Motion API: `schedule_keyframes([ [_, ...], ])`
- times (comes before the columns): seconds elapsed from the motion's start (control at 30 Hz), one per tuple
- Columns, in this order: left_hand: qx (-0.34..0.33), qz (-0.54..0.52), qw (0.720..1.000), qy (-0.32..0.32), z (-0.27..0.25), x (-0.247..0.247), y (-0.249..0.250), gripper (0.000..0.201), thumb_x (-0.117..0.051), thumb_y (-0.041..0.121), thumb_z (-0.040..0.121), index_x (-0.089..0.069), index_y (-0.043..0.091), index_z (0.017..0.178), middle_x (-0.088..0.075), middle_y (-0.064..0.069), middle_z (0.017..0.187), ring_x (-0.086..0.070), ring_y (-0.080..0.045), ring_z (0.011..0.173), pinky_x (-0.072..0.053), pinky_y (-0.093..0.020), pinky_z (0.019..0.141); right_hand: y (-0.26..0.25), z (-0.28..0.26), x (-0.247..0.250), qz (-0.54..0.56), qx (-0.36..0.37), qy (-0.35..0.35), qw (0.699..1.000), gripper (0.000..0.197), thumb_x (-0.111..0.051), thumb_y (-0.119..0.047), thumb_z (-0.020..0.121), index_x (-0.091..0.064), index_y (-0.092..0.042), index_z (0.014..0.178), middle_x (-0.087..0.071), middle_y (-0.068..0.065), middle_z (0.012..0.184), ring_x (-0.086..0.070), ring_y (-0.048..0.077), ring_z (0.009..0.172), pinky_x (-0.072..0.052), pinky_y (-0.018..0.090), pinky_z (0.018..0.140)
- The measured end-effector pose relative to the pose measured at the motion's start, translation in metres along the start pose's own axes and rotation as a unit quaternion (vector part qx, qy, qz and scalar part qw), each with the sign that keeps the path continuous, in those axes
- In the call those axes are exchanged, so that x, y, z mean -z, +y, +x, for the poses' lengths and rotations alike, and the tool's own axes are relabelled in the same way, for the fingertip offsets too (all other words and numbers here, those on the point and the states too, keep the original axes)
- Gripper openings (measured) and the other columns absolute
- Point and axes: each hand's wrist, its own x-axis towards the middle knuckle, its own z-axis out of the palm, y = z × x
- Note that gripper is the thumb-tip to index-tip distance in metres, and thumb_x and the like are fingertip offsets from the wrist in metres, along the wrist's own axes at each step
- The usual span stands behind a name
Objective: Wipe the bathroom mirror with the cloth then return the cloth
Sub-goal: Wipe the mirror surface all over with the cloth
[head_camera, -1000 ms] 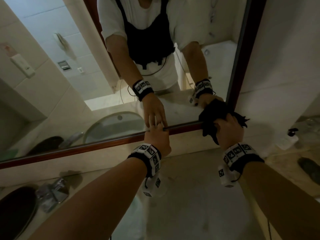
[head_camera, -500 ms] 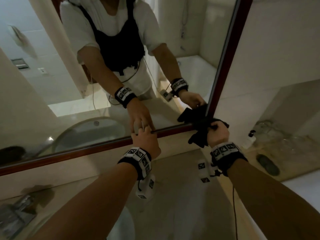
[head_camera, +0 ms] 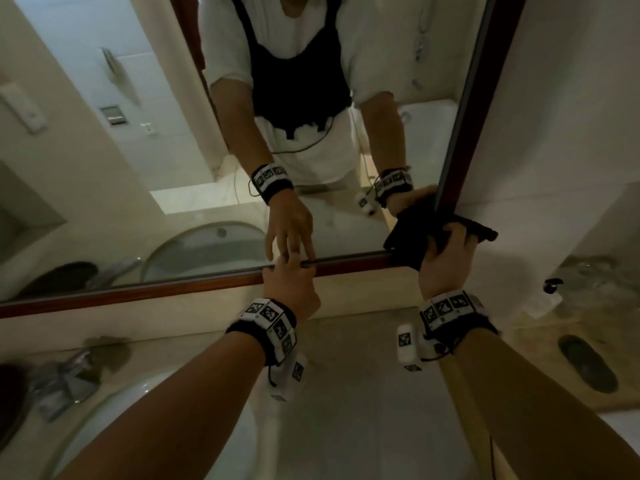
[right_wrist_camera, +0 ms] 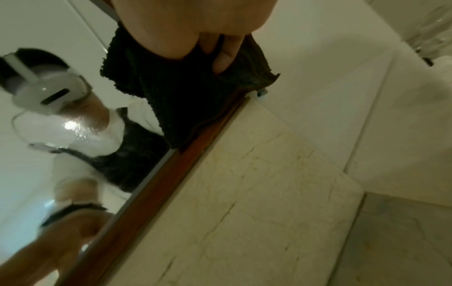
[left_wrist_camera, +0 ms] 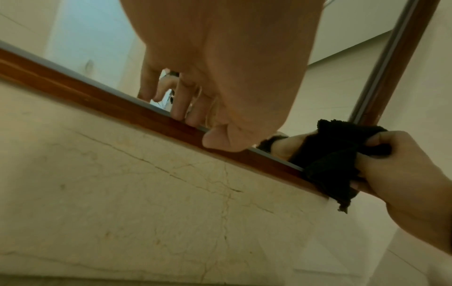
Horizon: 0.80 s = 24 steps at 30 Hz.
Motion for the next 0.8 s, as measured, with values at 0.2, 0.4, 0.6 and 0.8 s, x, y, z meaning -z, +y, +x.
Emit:
schedule_keyframes([
  [0.2,0.035,-0.003,0.999,0.042,0.005,-0.004,0.012,0.049,-0.056,0.032,0.082,-0.06,0.03,0.13,-0.047,-0.005,0.125,-0.042,-0.03,0.123,-0.04,-0.046,0.097,0.028,-0.006,-0.003,-0.007,0.1,-0.051,0.994,0.043,-0.071,-0.018,0.087,-0.057,-0.005,0.125,-0.041,0.033,0.138,-0.045,0.048,0.123,-0.049,0.048,0.092],
  [0.4,0.009,-0.032,0.993,0.115,0.012,-0.001,0.049,0.041,-0.055,0.022,0.08,-0.067,0.023,0.119,-0.056,-0.004,0.115,-0.052,-0.029,0.109,-0.044,-0.041,0.084,0.048,-0.006,0.002,-0.072,0.12,-0.123,0.983,0.045,-0.072,-0.018,0.086,-0.059,-0.014,0.129,-0.047,0.032,0.134,-0.048,0.05,0.121,-0.051,0.057,0.086],
  [0.6,0.018,-0.093,0.978,0.187,0.021,-0.013,0.075,0.034,-0.055,0.015,0.063,-0.079,0.021,0.088,-0.06,-0.005,0.086,-0.057,-0.032,0.082,-0.043,-0.031,0.057,0.047,0.005,0.007,-0.105,0.172,-0.094,0.975,0.038,-0.074,-0.003,0.079,-0.064,-0.012,0.114,-0.058,0.031,0.116,-0.062,0.05,0.094,-0.055,0.053,0.061],
  [0.8,0.036,-0.137,0.971,0.192,0.024,-0.008,0.072,0.036,-0.062,0.01,0.07,-0.079,0.024,0.098,-0.061,-0.005,0.09,-0.057,-0.032,0.089,-0.046,-0.035,0.064,0.036,0.009,0.007,-0.094,0.181,-0.053,0.978,0.032,-0.073,0.002,0.075,-0.069,-0.012,0.104,-0.063,0.028,0.108,-0.065,0.048,0.089,-0.055,0.048,0.059],
])
